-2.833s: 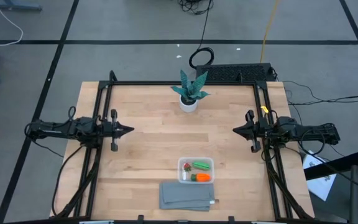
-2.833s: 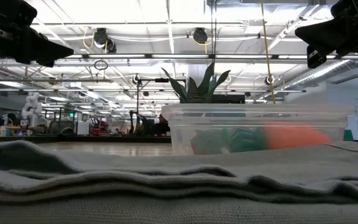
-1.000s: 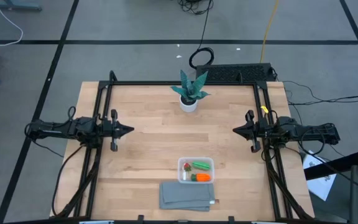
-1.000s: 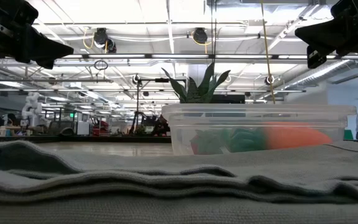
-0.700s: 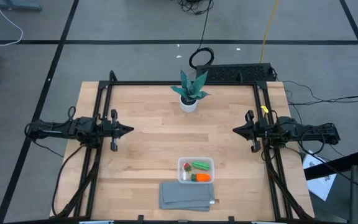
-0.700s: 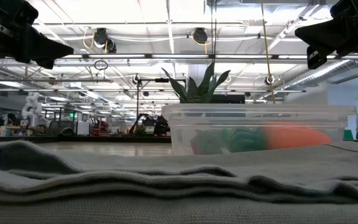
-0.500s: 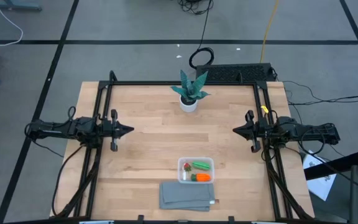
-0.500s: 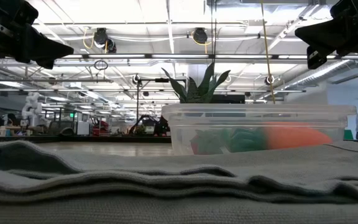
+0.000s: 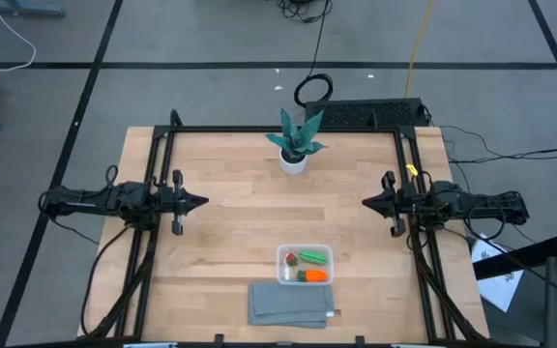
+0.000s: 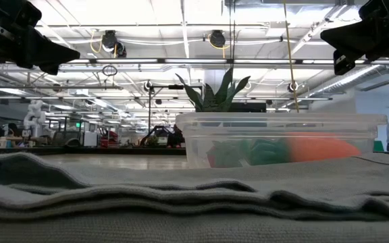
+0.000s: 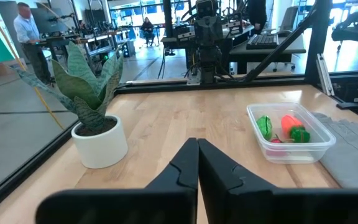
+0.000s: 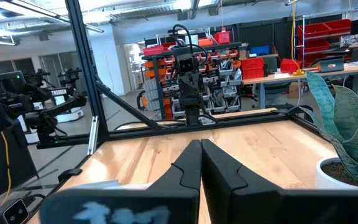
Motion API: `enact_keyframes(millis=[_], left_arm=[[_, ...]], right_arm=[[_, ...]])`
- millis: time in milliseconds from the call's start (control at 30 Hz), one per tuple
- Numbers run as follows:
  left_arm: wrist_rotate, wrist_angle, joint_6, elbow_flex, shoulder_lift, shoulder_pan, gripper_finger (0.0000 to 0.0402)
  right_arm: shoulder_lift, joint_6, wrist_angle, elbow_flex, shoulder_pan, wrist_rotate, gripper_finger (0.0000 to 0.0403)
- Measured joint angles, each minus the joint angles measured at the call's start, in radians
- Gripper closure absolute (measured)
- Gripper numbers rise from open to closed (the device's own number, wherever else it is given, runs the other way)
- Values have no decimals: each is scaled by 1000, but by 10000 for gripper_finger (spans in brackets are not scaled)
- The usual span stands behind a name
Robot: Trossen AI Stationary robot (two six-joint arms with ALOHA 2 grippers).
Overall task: Pick and placing Produce into tupperware
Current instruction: Return to Home Position
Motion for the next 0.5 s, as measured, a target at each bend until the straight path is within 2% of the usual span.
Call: enact_keyframes(millis=[200,500], left_arm=[[0,0,0,0,0,0,380],[0,0,0,0,0,0,378]], right_arm=[[0,0,0,0,0,0,403],[0,0,0,0,0,0,403]])
